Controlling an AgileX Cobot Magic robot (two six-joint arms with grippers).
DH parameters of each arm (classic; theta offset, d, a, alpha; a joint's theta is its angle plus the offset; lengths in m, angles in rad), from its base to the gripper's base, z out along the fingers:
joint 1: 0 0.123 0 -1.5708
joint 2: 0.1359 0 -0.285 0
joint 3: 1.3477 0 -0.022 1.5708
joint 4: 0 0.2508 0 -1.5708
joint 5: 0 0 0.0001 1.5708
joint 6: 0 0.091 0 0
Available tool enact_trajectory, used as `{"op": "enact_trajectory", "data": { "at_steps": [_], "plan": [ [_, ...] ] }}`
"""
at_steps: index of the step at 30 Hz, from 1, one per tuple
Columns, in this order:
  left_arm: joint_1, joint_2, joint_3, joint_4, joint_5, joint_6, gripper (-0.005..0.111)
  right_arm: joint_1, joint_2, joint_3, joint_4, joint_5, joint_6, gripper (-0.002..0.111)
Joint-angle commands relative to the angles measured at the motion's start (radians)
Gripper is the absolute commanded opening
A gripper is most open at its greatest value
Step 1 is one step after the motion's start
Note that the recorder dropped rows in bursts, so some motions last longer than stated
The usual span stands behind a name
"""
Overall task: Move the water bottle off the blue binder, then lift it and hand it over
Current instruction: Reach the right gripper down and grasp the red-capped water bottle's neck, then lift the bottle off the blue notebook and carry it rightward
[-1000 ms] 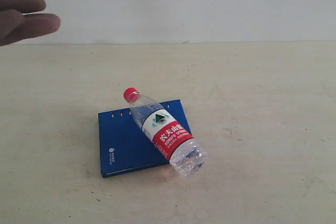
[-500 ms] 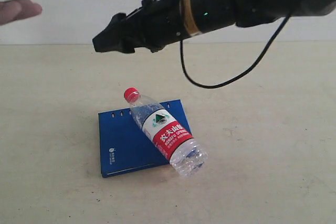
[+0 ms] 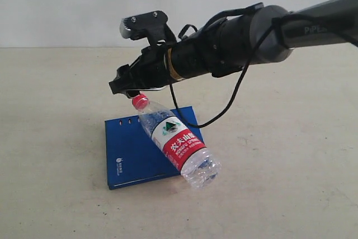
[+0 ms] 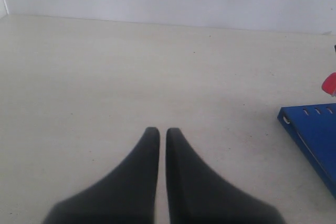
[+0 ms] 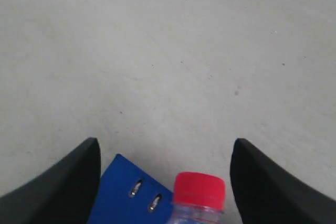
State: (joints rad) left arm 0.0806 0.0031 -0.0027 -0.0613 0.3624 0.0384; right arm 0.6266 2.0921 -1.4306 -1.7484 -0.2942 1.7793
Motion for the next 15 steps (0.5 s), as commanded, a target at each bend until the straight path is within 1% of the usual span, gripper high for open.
{"op": "enact_trajectory", "data": {
  "at_steps": [1,10,12,15],
  "plan": [
    [-0.009,-0.003,0.003,-0.01,-0.01,0.007,0.004,0.001,0.03,-0.004,0.004,0.033,-0.014,0.063],
    [-0.009,-0.003,0.003,-0.01,-0.01,0.007,0.004,0.001,0.08,0.032,0.004,0.052,-0.039,0.063],
    [-0.009,-0.003,0.003,-0.01,-0.01,0.007,0.004,0.001,0.082,0.046,0.004,0.06,-0.043,0.057],
    [-0.009,-0.003,0.003,-0.01,-0.01,0.007,0.004,0.001,0.082,0.046,0.004,0.056,-0.043,0.038]
  ]
}}
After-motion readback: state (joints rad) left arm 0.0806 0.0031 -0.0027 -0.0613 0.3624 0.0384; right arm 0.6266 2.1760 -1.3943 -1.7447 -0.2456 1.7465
